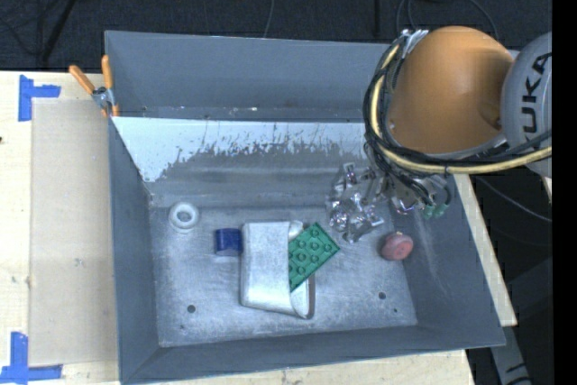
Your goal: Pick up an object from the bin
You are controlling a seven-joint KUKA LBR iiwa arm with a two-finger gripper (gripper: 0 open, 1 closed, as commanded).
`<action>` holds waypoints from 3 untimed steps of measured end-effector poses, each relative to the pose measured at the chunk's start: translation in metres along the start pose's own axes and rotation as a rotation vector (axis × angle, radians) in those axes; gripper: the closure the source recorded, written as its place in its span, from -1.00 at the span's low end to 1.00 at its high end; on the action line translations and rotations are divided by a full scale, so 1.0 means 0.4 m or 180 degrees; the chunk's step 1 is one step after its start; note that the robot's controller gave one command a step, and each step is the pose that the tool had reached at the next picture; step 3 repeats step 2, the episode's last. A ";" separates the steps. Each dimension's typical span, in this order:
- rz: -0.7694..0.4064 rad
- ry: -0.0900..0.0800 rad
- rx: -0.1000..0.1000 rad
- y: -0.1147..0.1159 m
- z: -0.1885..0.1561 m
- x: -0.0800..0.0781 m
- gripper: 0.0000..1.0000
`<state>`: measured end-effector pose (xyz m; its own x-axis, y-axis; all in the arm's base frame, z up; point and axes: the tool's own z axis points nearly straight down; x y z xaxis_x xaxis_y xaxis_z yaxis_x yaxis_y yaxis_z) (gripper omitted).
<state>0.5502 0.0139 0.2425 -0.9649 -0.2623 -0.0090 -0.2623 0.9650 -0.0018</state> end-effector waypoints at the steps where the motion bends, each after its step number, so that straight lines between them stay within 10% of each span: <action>1: 0.0096 0.0008 0.0006 -0.026 0.383 -0.107 1.00; 2: -0.0632 0.0000 0.0000 -0.044 0.023 -0.095 1.00; 3: -0.0632 0.0000 0.0000 -0.044 0.023 -0.095 1.00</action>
Offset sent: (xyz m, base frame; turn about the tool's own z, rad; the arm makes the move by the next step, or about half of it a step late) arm 0.0469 0.0028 -0.1725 0.0324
